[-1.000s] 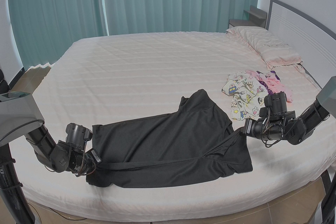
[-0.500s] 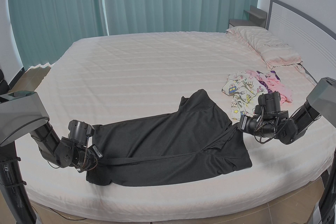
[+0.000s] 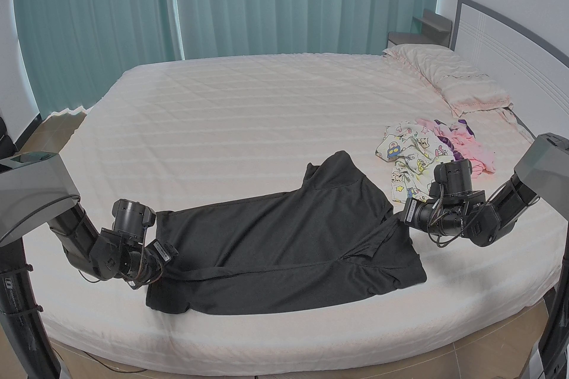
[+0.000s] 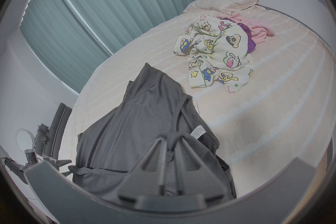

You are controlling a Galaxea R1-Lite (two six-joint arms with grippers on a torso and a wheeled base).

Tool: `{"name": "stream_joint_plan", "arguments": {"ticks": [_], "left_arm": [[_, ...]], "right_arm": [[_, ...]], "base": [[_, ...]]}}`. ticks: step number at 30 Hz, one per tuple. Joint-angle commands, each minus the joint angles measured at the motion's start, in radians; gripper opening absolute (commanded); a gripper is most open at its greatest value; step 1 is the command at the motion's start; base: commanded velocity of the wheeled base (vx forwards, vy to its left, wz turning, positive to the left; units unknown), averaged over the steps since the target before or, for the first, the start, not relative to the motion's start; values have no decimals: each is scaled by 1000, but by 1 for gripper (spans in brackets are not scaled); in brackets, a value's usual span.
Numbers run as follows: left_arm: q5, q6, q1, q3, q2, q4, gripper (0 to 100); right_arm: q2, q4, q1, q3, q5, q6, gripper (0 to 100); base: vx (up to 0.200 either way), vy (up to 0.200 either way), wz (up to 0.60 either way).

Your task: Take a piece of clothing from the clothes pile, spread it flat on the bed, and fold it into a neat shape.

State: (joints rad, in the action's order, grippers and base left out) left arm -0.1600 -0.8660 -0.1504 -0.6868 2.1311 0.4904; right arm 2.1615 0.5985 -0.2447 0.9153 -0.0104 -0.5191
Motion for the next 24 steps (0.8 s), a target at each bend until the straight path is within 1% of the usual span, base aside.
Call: {"name": "stream_joint_plan", "arguments": {"ticks": [1, 4, 6, 12, 14, 15, 16, 18, 19, 20, 21, 23, 24], "left_arm": [[48, -25, 17, 35, -109, -6, 100], [69, -33, 20, 61, -148, -6, 100], [100, -45, 22, 121, -200, 0, 100], [183, -96, 34, 204, -260, 8, 100], [227, -116, 35, 236, -269, 30, 100], [235, -120, 35, 243, -270, 36, 100], [261, -146, 34, 273, -266, 68, 100], [277, -162, 32, 291, -261, 97, 100], [290, -176, 32, 313, -257, 131, 100], [300, -179, 31, 325, -250, 149, 100], [307, -180, 29, 340, -240, 171, 100], [312, -180, 28, 349, -232, 186, 100], [313, -182, 26, 362, -215, 212, 100]], "right_arm": [[-11, 0, -1, -10, -3, -10, 100], [-19, 0, -1, -21, -3, -18, 100], [-55, -3, -1, -53, -10, -35, 100], [-101, -2, -1, -131, -36, -39, 100], [-91, 1, 1, -119, -52, -62, 100], [-88, 1, 1, -116, -56, -76, 100], [-65, 0, -2, -90, -63, -150, 100], [-32, 0, -18, -53, -62, -234, 100], [8, -5, -27, -13, -56, -312, 100], [34, -9, -30, 7, -54, -346, 100], [63, -11, -30, 27, -54, -367, 100], [89, -11, -30, 40, -52, -369, 100], [143, -11, -28, 73, -48, -372, 100]], "base": [[0, 0, 0], [0, 0, 0], [0, 0, 0], [0, 0, 0], [0, 0, 0], [0, 0, 0], [0, 0, 0], [0, 0, 0], [0, 0, 0], [0, 0, 0], [0, 0, 0], [0, 0, 0], [0, 0, 0]]}}
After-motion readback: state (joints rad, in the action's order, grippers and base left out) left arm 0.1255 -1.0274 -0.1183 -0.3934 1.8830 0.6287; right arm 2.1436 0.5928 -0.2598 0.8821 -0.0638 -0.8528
